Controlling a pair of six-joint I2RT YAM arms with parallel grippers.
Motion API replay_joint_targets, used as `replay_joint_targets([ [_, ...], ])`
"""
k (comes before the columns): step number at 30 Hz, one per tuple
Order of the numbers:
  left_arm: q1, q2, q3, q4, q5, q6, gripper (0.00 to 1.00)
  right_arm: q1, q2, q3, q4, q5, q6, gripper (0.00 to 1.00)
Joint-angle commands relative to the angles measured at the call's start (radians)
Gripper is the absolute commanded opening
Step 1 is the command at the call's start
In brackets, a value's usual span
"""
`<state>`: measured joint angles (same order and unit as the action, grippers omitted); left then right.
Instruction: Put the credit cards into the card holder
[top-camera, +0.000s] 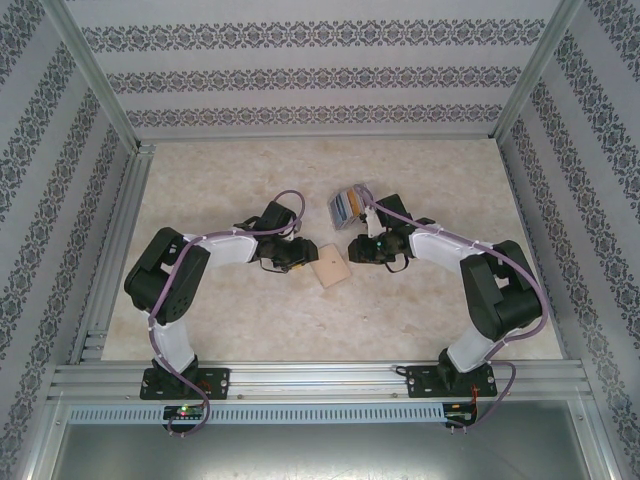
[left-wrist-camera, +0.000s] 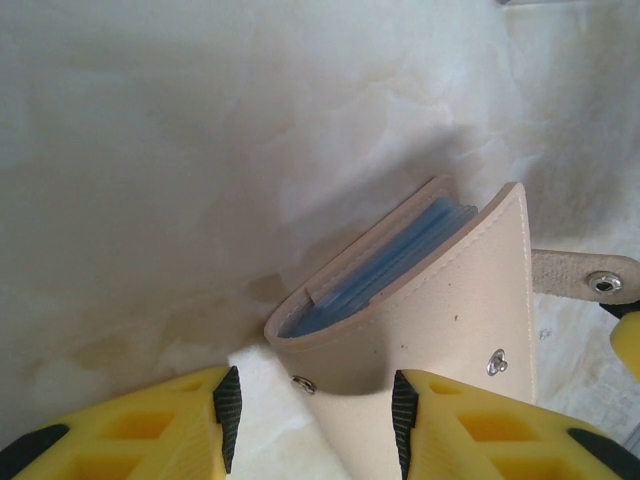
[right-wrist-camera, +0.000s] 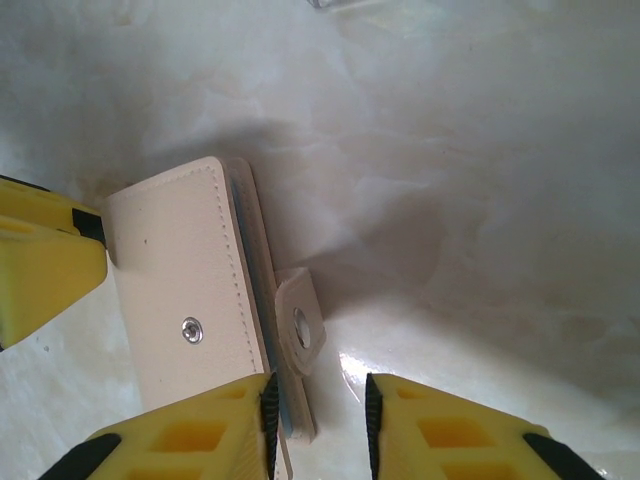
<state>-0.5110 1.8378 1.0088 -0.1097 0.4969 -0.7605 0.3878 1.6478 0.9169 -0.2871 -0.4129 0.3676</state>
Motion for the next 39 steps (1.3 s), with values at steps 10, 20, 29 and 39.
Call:
replay_joint_targets([
  [10, -0.012, 0.022, 0.035, -0.037, -0.002, 0.012, 0.47, -0.012, 0.047, 0.075, -0.015, -0.012, -0.020, 0.25],
  [20, -0.012, 0.048, 0.082, -0.068, -0.013, 0.038, 0.46, -0.011, 0.040, 0.070, -0.023, -0.020, -0.021, 0.10],
  [29, -0.012, 0.105, 0.210, -0.138, -0.009, 0.081, 0.46, 0.004, -0.060, -0.034, 0.018, -0.061, 0.055, 0.09],
  [39, -0.011, 0.100, 0.315, -0.197, -0.005, 0.108, 0.46, 0.058, -0.160, -0.165, 0.147, 0.001, 0.195, 0.10],
])
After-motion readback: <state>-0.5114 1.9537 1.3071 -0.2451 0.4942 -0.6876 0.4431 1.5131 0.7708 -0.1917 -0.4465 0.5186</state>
